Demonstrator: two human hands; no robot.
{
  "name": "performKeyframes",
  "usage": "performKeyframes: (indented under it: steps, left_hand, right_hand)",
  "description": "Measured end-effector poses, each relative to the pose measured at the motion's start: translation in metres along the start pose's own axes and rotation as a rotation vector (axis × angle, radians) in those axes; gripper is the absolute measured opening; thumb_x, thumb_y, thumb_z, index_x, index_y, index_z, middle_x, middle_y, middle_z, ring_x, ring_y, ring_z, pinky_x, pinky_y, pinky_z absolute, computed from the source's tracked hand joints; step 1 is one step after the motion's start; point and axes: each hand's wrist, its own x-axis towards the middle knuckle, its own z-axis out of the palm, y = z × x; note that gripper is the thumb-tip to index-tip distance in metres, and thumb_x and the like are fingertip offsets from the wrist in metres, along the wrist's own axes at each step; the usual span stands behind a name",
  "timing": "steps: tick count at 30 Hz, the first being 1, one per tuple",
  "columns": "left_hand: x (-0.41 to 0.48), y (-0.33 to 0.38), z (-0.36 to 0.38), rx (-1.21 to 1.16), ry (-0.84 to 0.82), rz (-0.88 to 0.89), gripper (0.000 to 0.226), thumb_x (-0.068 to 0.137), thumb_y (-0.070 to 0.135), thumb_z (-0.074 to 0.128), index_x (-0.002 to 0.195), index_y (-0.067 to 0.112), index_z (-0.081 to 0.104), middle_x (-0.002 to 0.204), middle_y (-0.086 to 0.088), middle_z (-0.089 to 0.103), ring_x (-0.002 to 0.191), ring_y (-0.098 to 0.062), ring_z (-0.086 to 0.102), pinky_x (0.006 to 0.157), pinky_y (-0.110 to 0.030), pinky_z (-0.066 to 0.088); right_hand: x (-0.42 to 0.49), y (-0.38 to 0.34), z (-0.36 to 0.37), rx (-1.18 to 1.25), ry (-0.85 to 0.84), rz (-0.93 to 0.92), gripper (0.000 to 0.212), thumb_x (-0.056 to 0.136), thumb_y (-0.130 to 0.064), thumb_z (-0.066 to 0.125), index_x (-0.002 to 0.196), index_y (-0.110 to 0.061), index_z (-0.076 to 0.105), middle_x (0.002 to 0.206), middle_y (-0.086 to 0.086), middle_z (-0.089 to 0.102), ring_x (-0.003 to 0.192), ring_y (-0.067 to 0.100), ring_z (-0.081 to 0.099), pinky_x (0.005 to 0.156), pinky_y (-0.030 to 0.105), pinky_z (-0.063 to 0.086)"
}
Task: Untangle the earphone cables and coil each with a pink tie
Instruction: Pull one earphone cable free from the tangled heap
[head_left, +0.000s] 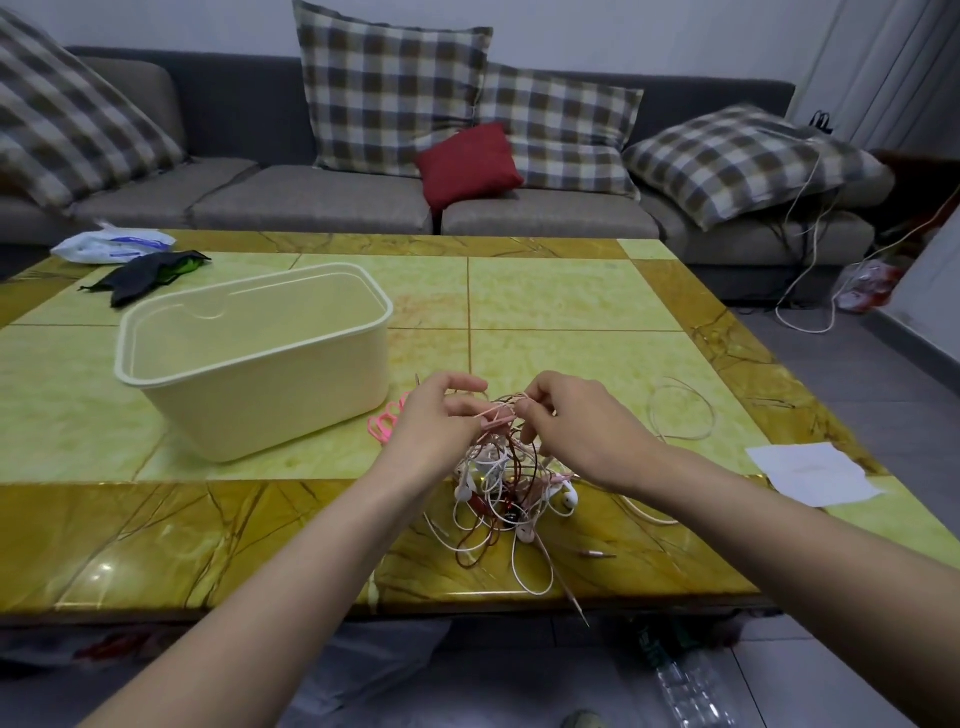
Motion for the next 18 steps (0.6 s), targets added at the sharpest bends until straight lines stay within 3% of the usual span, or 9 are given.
performKeyframes:
  steps: [3,6,8,11,13,15,18]
  left_hand:
    - [0.001,-0.003,-0.002,0.004,0.022,0.042,0.029,0.087,-0.012,0.054,0.105,0.01,0.05,0.086,-0.007,0.069,0.064,-0.002,0.065,0.055,-0.01,0.047]
    - [0.004,-0.007,-0.004,0.079,0.053,0.116,0.03,0.085,-0.011,0.058,0.097,0.015,0.051,0.09,-0.013,0.069,0.071,-0.008,0.068,0.058,-0.012,0.049]
    - [0.006,-0.008,-0.007,0.198,0.089,0.187,0.034,0.083,-0.013,0.056,0.088,0.02,0.053,0.084,-0.009,0.071,0.075,-0.009,0.068,0.06,-0.01,0.048]
    - [0.01,-0.006,-0.012,0.391,0.132,0.274,0.04,0.078,-0.017,0.05,0.074,0.022,0.056,0.066,0.004,0.069,0.061,0.004,0.064,0.052,-0.006,0.041]
    - [0.012,-0.004,-0.014,0.484,0.17,0.319,0.042,0.075,-0.017,0.048,0.068,0.024,0.055,0.061,0.009,0.066,0.06,0.005,0.062,0.051,-0.012,0.041]
    - [0.015,-0.002,-0.015,0.535,0.232,0.356,0.038,0.077,-0.01,0.056,0.068,0.027,0.053,0.069,0.013,0.062,0.062,0.001,0.059,0.056,-0.019,0.04]
    - [0.018,-0.003,-0.016,0.572,0.316,0.376,0.026,0.079,0.007,0.069,0.075,0.026,0.051,0.08,0.011,0.048,0.065,-0.003,0.045,0.059,-0.018,0.032]
  right_hand:
    - [0.0,-0.001,0.0,0.015,0.006,0.004,0.02,0.097,-0.03,0.043,0.092,-0.016,0.057,0.09,0.003,0.069,0.08,0.023,0.063,0.077,0.042,0.052]
    - [0.0,-0.002,-0.001,0.043,-0.009,0.008,0.021,0.098,-0.03,0.043,0.091,-0.016,0.057,0.085,-0.001,0.069,0.077,0.019,0.063,0.077,0.041,0.053]
    - [-0.001,-0.002,-0.002,0.061,-0.03,0.0,0.02,0.098,-0.03,0.044,0.088,-0.017,0.056,0.083,-0.003,0.069,0.075,0.017,0.063,0.076,0.041,0.053]
    - [-0.002,-0.002,-0.003,0.059,-0.052,-0.025,0.019,0.098,-0.029,0.046,0.081,-0.024,0.054,0.078,-0.007,0.068,0.075,0.014,0.063,0.074,0.038,0.052]
    - [-0.003,-0.002,-0.003,0.043,-0.066,-0.048,0.022,0.097,-0.028,0.047,0.076,-0.028,0.05,0.074,-0.011,0.066,0.073,0.012,0.063,0.071,0.035,0.05]
    - [-0.004,-0.001,-0.002,0.04,-0.071,-0.064,0.022,0.097,-0.027,0.048,0.076,-0.029,0.049,0.073,-0.012,0.065,0.071,0.013,0.064,0.069,0.033,0.049]
    - [-0.004,0.001,-0.002,0.083,-0.067,-0.068,0.019,0.097,-0.026,0.049,0.078,-0.027,0.051,0.073,-0.01,0.066,0.069,0.015,0.065,0.065,0.031,0.047]
